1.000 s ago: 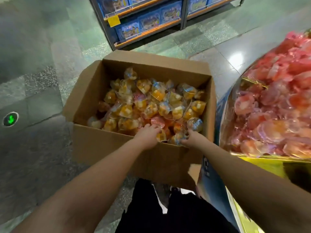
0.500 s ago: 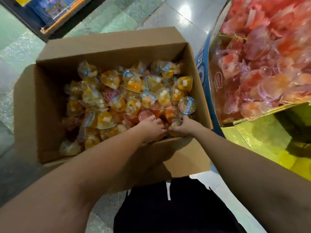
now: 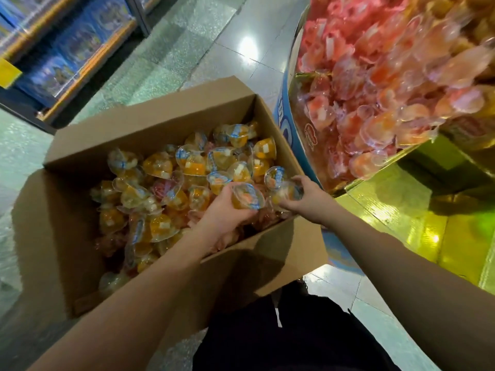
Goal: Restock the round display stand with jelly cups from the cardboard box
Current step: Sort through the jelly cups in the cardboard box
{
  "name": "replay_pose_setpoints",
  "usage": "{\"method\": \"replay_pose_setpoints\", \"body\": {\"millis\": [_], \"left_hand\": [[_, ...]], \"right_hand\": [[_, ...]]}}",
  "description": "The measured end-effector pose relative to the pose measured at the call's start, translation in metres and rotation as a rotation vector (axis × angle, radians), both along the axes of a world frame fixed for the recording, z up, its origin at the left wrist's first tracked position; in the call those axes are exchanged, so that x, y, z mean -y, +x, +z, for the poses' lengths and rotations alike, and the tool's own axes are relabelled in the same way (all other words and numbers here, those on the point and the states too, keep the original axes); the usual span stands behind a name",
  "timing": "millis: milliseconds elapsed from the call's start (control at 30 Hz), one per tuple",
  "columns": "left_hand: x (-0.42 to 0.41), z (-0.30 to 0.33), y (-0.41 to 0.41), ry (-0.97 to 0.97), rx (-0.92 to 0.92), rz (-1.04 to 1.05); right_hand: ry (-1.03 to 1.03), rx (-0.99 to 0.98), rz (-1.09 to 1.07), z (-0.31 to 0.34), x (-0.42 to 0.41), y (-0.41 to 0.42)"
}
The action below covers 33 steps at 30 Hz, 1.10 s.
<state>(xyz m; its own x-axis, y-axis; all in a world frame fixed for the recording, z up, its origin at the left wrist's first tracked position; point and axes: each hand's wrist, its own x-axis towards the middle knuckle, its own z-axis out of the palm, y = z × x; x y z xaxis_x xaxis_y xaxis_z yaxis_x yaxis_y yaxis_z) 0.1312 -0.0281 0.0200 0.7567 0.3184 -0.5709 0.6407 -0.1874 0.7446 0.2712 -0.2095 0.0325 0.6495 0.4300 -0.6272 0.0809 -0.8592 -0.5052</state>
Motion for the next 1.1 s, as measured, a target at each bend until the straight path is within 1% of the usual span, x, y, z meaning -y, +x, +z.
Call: {"method": "replay_pose_setpoints", "body": {"millis": [100,133,233,300,400,500,667,767,900,1000,1100], "left_hand": [[0.021,0.026,0.007,-0.148,0.070,0.050],[0.030,0.035,0.010,-0.170,0.099,0.042],[0.067,0.054,0.022,-0.175,0.168,-0.041],[0.095,0.061,0.034,-0.177,0.180,-0.109],[0.146,0.071,0.051,-0.120,0.181,-0.262],[0.214,0.082,0.064,-0.086,0.222,-0.365],[0.352,0.089,0.072,-0.008,0.286,-0.520],[0.441,0.090,0.072,-0.021,0.297,-0.594],[0.550,0.094,0.074,-0.057,0.286,-0.681],[0.615,0.096,0.084,-0.055,0.290,-0.729],[0.668,0.101,0.097,-0.093,0.273,-0.763]], "right_hand": [[0.058,0.061,-0.035,0.034,0.029,-0.006],[0.073,0.080,-0.054,0.044,0.041,-0.009],[0.100,0.155,-0.113,0.069,0.084,-0.018],[0.097,0.194,-0.159,0.081,0.119,-0.025],[0.109,0.262,-0.239,0.091,0.182,-0.035],[0.112,0.336,-0.313,0.099,0.258,-0.048],[0.086,0.409,-0.449,0.108,0.402,-0.078],[0.072,0.453,-0.516,0.114,0.493,-0.096],[-0.005,0.461,-0.611,0.130,0.603,-0.120],[-0.048,0.472,-0.677,0.135,0.668,-0.130],[-0.081,0.456,-0.705,0.131,0.718,-0.133]]}}
